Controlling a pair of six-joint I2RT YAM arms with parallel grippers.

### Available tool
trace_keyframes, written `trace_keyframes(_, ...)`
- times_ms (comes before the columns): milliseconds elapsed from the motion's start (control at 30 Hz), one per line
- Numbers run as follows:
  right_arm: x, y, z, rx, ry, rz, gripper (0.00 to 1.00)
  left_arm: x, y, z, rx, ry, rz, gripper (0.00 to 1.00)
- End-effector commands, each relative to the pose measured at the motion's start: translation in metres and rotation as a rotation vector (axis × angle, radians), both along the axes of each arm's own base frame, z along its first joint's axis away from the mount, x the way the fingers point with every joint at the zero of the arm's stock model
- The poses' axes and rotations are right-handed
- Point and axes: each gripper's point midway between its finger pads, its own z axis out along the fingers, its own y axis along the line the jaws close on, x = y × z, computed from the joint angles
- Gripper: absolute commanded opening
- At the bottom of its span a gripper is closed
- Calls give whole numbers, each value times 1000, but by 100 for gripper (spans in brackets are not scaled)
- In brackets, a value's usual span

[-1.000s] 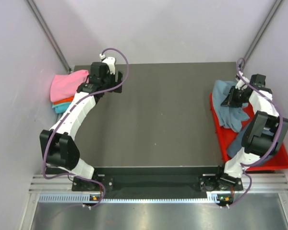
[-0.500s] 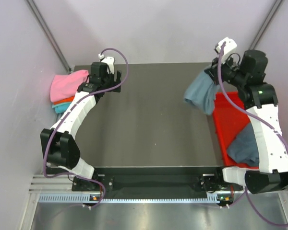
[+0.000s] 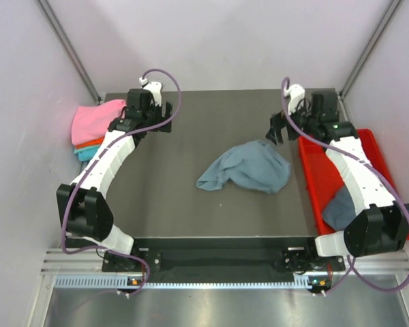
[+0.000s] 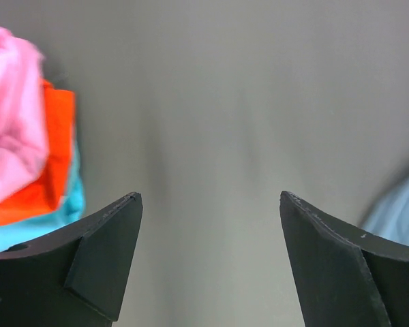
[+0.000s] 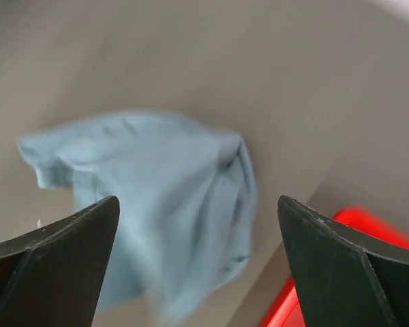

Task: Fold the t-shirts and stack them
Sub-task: Move the tshirt to the center of the board

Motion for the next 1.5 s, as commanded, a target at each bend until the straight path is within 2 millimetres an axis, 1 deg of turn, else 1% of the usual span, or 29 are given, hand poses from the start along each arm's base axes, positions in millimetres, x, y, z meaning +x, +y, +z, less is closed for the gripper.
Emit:
trace_keyframes(0,-37,7,5,-65,-78,70,100,-28,-15,1,-67,40,-98,86)
trace_keyframes(33,-52,9,5,-66,-87,95,100,-35,-18,-6,-80,62,-113,86)
trace_keyframes(67,-71,16,-22,-81,-13,144,100,-46,-22,-23,-95,111,-136,86)
trace_keyframes(133,-95,25,-40,-120,5,244,99,-59,-26,-34,-127,153,-149,86)
trace_keyframes(167,-109,31,-58,-132,46,293,96,-69,-34,-46,-159,191,-187,86)
trace_keyframes(233,-119,36,-74,-121,105,335,96,-78,-43,-53,-214,231,-216,86)
trace_keyframes(267,-122,37,-84,-119,139,346,96,-87,-52,-60,-254,268,-256,87)
trace_keyframes(400,-115,42,-108,-135,178,355,95,-92,-63,-83,-339,358,-235,86)
trace_keyframes(433,-113,44,-118,-155,196,369,95,-91,-64,-87,-351,371,-226,85)
trace_keyframes(467,-113,52,-124,-181,186,394,96,-88,-67,-89,-363,375,-224,85)
trace_keyframes(533,-104,49,-145,-258,204,384,96,-83,-70,-101,-381,406,-206,84)
trace_keyframes(567,-98,51,-148,-273,197,386,96,-79,-71,-102,-382,406,-198,83)
trace_keyframes(600,-95,49,-153,-299,208,372,96,-77,-72,-110,-380,428,-193,83)
trace_keyframes(633,-92,48,-162,-313,237,367,96,-76,-73,-112,-383,436,-190,83)
trace_keyframes(667,-88,49,-161,-323,242,368,95,-75,-75,-113,-384,440,-192,82)
trace_keyframes(733,-82,47,-165,-348,247,355,95,-80,-79,-124,-379,483,-194,81)
trace_keyframes(767,-76,46,-163,-355,226,340,95,-82,-81,-128,-374,498,-197,81)
trace_keyframes(900,-58,34,-167,-421,195,249,96,-96,-95,-149,-351,570,-224,79)
trace_keyframes(967,-55,30,-176,-443,210,236,96,-99,-103,-156,-327,588,-245,78)
trace_keyframes(1033,-55,29,-188,-456,237,229,95,-101,-110,-157,-313,591,-263,75)
trace_keyframes(1100,-51,28,-195,-463,248,211,94,-106,-118,-160,-288,600,-288,75)
trace_keyframes(1133,-50,28,-202,-467,269,210,93,-109,-120,-160,-283,602,-297,74)
trace_keyframes(1200,-47,28,-207,-470,284,193,88,-114,-126,-161,-263,601,-317,74)
trace_keyframes(1267,-42,27,-212,-476,296,172,81,-121,-130,-164,-246,605,-334,74)
trace_keyframes(1300,-41,27,-213,-478,297,170,74,-123,-130,-165,-239,605,-339,74)
trace_keyframes(1333,-39,27,-213,-481,299,165,61,-126,-131,-167,-235,609,-345,74)
trace_keyframes(1400,-37,24,-212,-495,300,147,47,-129,-134,-167,-228,610,-358,74)
trace_keyframes(1433,-35,23,-210,-499,291,141,30,-131,-135,-167,-224,611,-362,74)
trace_keyframes(1467,-33,20,-208,-512,283,128,21,-131,-135,-167,-223,609,-365,74)
